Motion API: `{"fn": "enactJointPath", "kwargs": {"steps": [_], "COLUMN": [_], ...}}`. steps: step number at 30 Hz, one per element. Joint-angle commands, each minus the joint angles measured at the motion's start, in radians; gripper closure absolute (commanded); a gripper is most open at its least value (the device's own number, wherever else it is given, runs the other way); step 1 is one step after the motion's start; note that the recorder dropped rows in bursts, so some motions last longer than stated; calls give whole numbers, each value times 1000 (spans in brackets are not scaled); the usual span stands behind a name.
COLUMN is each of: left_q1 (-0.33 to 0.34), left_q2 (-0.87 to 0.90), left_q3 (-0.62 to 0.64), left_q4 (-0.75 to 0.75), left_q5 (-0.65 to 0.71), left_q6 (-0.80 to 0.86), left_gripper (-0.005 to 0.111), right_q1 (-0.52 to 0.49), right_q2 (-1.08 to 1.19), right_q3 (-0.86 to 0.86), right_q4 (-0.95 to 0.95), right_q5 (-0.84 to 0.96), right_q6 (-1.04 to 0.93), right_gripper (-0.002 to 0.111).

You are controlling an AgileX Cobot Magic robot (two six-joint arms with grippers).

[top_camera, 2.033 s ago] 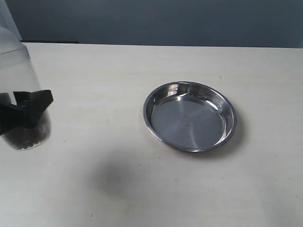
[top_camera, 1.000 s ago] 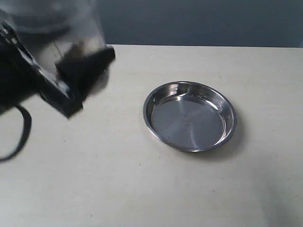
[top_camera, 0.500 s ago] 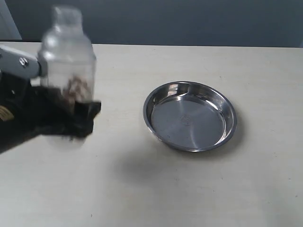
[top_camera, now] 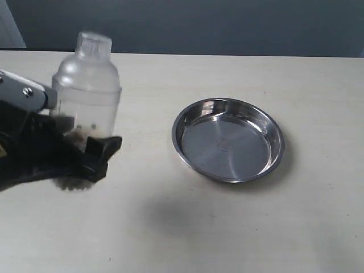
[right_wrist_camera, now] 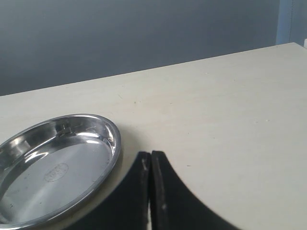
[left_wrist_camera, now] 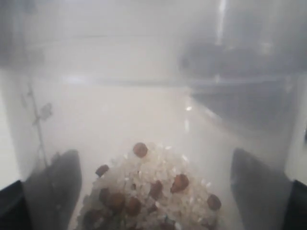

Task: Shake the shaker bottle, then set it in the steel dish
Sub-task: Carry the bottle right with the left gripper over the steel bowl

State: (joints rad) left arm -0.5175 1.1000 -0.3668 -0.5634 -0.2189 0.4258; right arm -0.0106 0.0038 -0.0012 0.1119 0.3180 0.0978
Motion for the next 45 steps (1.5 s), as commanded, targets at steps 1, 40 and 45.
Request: {"fn": "enactJointPath", "kwargs": {"steps": [1, 40, 45], "left_q1": [-3, 37, 37], "left_q2": [-178, 281, 447], "left_q3": [-62, -57, -154], "left_q4": [37, 809, 906], "left_q5": [-64, -652, -736], "left_q6": [3, -777, -786], "left_gripper": [107, 107, 107], "right_q1": [2, 2, 2], "right_q2": [-4, -4, -4], "right_q3": [1, 1, 1], "right_q4": [-4, 7, 7], "right_q5": [-12, -12, -12], "right_q6": [-6, -6, -6], "right_gripper": [109, 109, 109]}}
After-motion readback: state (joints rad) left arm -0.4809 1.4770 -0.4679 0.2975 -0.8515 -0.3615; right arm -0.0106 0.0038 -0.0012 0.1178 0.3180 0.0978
